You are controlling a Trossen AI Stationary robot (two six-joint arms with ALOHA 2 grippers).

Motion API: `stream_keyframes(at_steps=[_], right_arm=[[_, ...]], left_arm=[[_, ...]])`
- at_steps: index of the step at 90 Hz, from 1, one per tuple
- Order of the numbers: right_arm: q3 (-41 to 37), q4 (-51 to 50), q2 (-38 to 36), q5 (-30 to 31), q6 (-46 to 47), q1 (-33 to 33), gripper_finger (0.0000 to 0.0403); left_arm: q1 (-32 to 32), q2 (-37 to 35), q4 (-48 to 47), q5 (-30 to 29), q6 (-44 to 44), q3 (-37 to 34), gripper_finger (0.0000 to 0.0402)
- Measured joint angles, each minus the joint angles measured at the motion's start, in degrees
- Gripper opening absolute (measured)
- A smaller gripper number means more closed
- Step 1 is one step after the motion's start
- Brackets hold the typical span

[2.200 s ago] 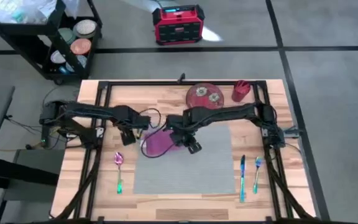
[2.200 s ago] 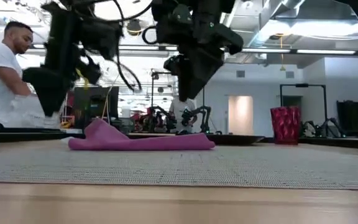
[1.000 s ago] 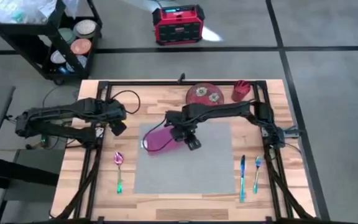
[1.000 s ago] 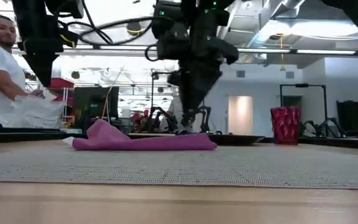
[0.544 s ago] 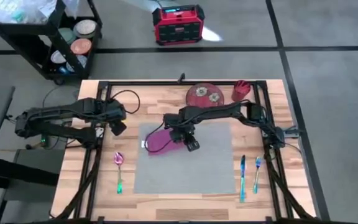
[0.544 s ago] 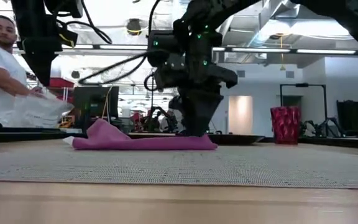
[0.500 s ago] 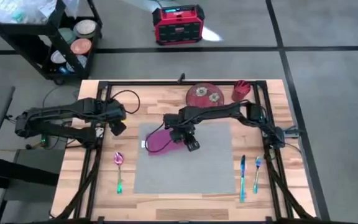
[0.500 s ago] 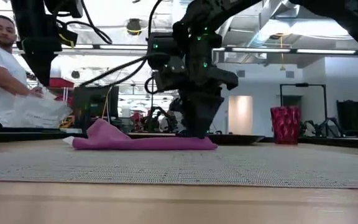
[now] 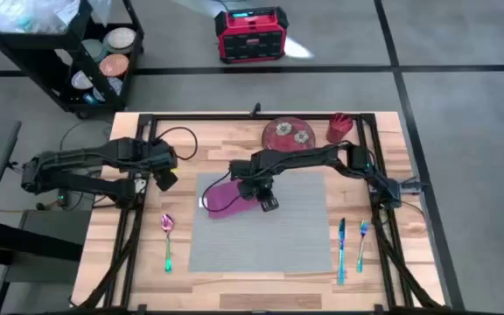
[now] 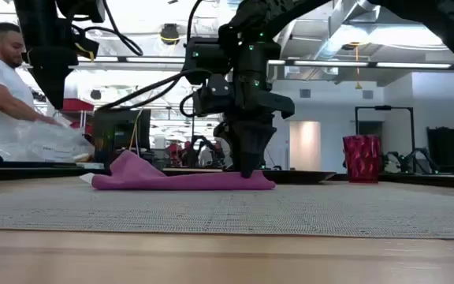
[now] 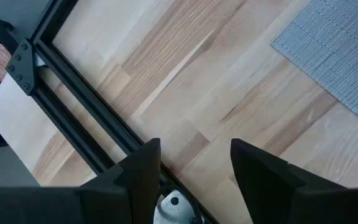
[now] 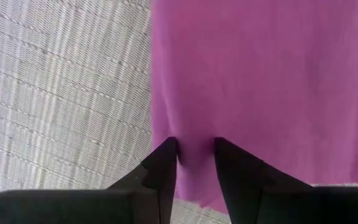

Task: Set table place
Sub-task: Fold the violet table napkin on the gray table mat

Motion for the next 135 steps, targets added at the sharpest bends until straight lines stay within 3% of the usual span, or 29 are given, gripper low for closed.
stream_keyframes(at_steps=[32,53,73,108,135], right_arm=[[0.00,-0.04,0.00,0.89,1.53,0.76,0.0088],[0.00,-0.32,0.00,2.12,3.04,0.59,0.0008],[0.00,-2.26,-0.44,2.33,4.97,0.59,0.0001],[-0.02,-7.88,-7.80,4.97,9.26,4.39,0.0000],[0.02,-8.28,-9.51,3.57,13.09,5.15,0.0000]], left_arm=[[0.01,-0.04,-0.50,-0.04,1.27,0.00,0.0178],[0.00,-0.04,-0.47,-0.57,1.92,0.00,0.0178],[-0.01,-0.04,-0.47,-0.66,2.72,0.00,0.0178],[0.01,-0.04,0.12,-2.12,2.77,0.00,0.0178],[0.01,-0.04,0.09,-2.10,2.86,0.00,0.0178]])
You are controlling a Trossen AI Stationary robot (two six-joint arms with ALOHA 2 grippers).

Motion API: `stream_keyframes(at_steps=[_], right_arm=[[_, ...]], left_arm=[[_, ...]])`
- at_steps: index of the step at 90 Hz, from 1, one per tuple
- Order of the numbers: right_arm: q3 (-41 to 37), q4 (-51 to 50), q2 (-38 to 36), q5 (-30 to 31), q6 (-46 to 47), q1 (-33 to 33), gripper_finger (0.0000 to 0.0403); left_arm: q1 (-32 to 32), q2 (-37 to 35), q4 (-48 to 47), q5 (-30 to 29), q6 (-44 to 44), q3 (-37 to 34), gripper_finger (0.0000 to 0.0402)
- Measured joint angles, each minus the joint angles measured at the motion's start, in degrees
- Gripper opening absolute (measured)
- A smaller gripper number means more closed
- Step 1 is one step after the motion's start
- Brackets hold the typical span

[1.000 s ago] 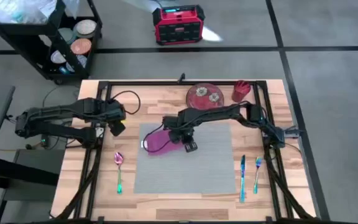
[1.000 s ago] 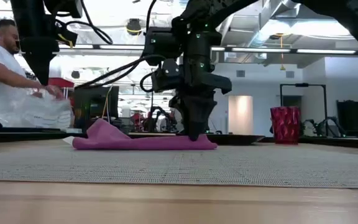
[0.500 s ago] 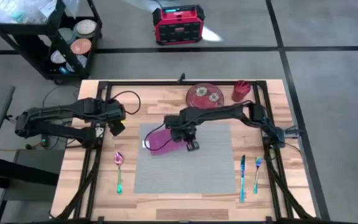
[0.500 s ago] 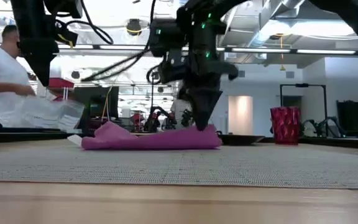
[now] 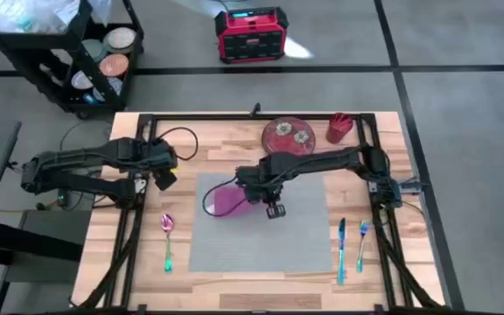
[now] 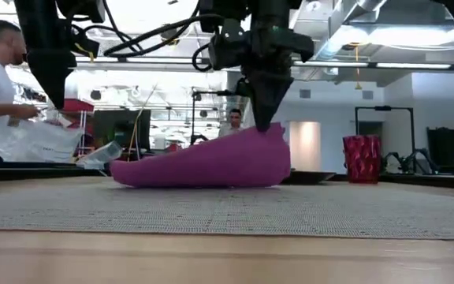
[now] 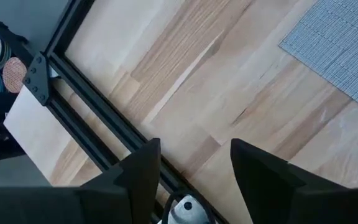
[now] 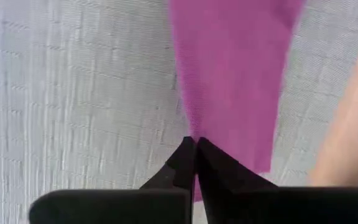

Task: Set table place
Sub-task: Fold the violet table napkin on the gray table mat, then put the blue fork on top of the violet table napkin

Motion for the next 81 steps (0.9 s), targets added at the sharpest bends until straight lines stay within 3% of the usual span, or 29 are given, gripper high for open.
stream_keyframes(at_steps=[22,40,53,63,72,81], right_arm=[[0.00,-0.65,0.00,-11.29,0.25,0.60,0.0020],[0.00,-3.10,0.00,-19.35,-0.24,2.07,0.0070],[0.00,-0.45,0.00,-17.11,0.07,3.09,0.0108],[0.00,-1.22,0.00,-12.75,1.69,1.67,0.0117],[-0.02,-3.90,-0.41,-10.71,3.25,-0.89,0.0109],[0.29,-8.64,-5.08,-10.68,4.29,-2.84,0.0094]], left_arm=[[-0.01,0.00,0.20,0.22,-2.25,0.00,0.0178],[-0.02,0.00,2.98,0.22,-2.73,0.00,0.0178],[-0.01,0.00,4.96,1.45,-4.12,0.00,0.0178],[-0.22,0.02,11.29,7.64,-8.64,0.00,0.0178],[-2.37,0.41,20.54,9.11,-19.13,-0.73,0.0176],[-6.19,0.52,29.95,5.01,-34.66,-3.94,0.0165]])
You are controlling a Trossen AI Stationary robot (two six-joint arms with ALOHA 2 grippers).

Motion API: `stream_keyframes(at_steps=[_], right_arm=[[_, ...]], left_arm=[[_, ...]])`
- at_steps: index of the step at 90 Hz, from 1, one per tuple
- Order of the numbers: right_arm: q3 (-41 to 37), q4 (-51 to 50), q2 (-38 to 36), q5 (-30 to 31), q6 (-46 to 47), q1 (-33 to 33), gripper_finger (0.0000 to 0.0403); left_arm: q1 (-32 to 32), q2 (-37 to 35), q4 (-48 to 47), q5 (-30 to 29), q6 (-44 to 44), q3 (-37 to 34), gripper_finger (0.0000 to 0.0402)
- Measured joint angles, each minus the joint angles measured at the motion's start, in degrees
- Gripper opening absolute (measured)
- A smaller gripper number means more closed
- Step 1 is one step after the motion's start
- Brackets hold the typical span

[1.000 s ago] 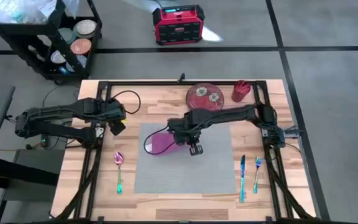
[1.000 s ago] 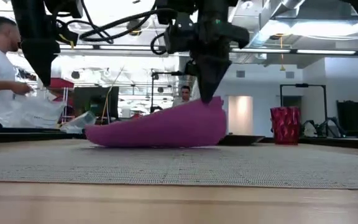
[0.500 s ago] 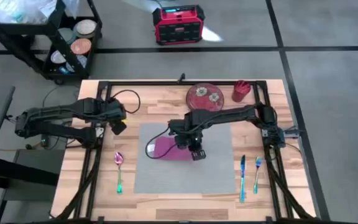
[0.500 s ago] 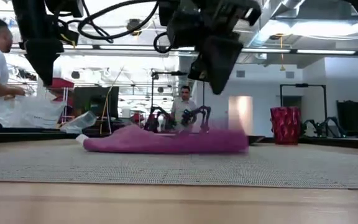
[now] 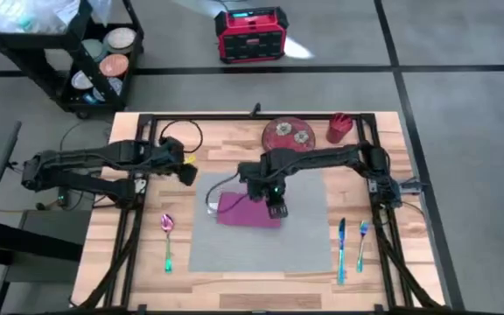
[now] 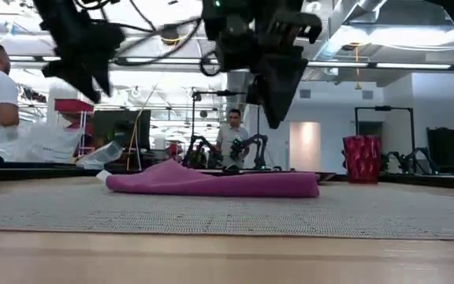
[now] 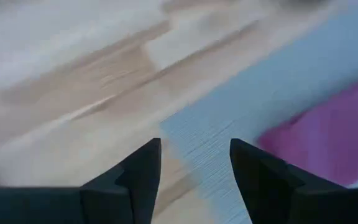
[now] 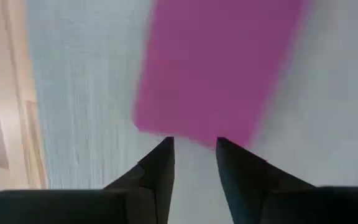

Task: Set table place
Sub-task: Put the blue fork on top of the violet table napkin

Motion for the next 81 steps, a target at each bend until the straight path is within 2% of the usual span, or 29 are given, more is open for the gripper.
stream_keyframes(at_steps=[6,12,27,33,40,53,58,67,73,81], right_arm=[[1.63,-2.96,-5.85,0.17,1.13,-0.69,0.0084],[3.05,-6.76,-12.06,2.64,3.50,-1.16,0.0078],[3.69,-11.93,-30.37,17.83,15.04,-0.79,0.0073],[3.86,-13.21,-36.99,24.45,20.62,0.08,0.0072],[2.20,-12.52,-42.63,29.70,24.97,0.20,0.0072],[-7.79,-13.73,-46.16,39.48,26.13,-0.60,0.0072],[-12.81,-14.70,-46.74,37.57,27.57,-1.70,0.0072],[-23.84,-15.41,-50.73,22.86,30.76,-1.52,0.0072],[-31.18,-15.44,-54.08,16.47,34.54,2.67,0.0072],[-39.25,-15.12,-59.99,13.84,42.23,10.42,0.0071]], left_arm=[[-4.00,-0.02,3.90,-5.48,-11.68,-2.48,0.0153],[-8.93,-0.04,3.52,-9.86,-25.63,-5.60,0.0136],[-23.40,-1.00,2.13,-8.28,-47.83,-12.29,0.0088],[-28.51,-1.37,4.21,-10.26,-57.73,-12.60,0.0069],[-32.07,-1.01,4.74,-14.93,-63.49,-12.01,0.0045],[-31.75,-0.16,4.75,-19.35,-63.53,-11.87,0.0005],[-31.01,-0.32,7.01,-22.52,-63.81,-11.87,0.0007],[-29.25,-1.11,13.51,-24.79,-58.53,-11.87,0.0013],[-28.56,-1.14,18.61,-24.42,-50.27,-11.87,0.0014],[-28.37,-1.11,23.50,-23.68,-41.00,-11.87,0.0015]])
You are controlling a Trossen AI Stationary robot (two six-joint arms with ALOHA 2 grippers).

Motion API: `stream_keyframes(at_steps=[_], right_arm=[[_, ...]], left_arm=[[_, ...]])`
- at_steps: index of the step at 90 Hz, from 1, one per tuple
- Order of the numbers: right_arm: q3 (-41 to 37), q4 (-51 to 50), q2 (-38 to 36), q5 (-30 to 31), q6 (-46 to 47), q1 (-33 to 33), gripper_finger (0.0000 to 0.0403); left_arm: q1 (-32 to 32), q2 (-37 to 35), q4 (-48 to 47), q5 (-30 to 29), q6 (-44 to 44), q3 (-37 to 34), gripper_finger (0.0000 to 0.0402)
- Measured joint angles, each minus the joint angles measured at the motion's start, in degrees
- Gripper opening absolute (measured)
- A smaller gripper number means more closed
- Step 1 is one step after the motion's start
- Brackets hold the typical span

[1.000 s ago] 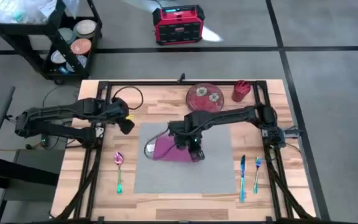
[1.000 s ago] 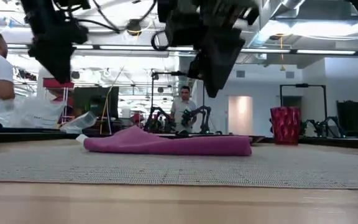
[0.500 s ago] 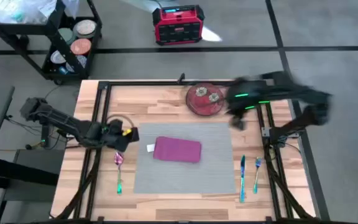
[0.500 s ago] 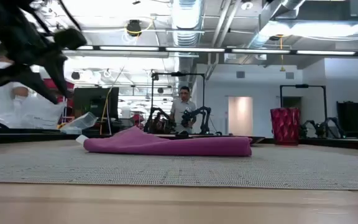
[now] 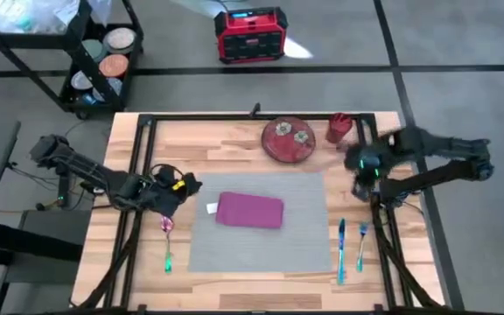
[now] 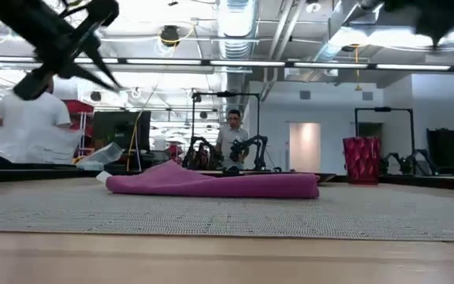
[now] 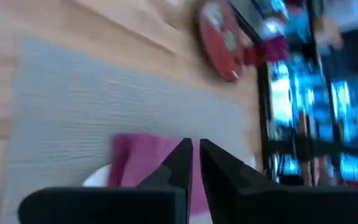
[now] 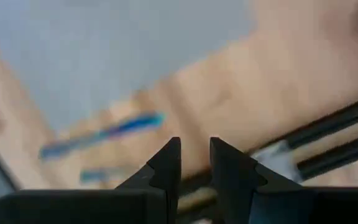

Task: Set table place
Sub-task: Put the blue fork on top of the violet table napkin

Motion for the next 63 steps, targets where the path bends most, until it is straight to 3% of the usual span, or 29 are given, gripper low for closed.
stream_keyframes(at_steps=[16,36,50,63], right_arm=[[-10.38,2.95,-8.30,-7.60,20.27,19.00,0.0071],[-20.07,19.91,-7.77,-3.60,40.17,39.87,0.0071],[-26.60,34.39,-6.02,-3.05,52.84,49.84,0.0071],[-29.86,41.97,-4.13,-1.96,61.22,52.49,0.0072]], left_arm=[[0.00,0.00,4.26,0.33,6.03,0.02,0.0015],[1.13,0.17,5.15,3.53,7.62,0.02,0.0015],[2.11,0.17,5.23,3.97,8.13,0.02,0.0015],[3.23,0.17,5.84,4.13,9.98,0.02,0.0015]])
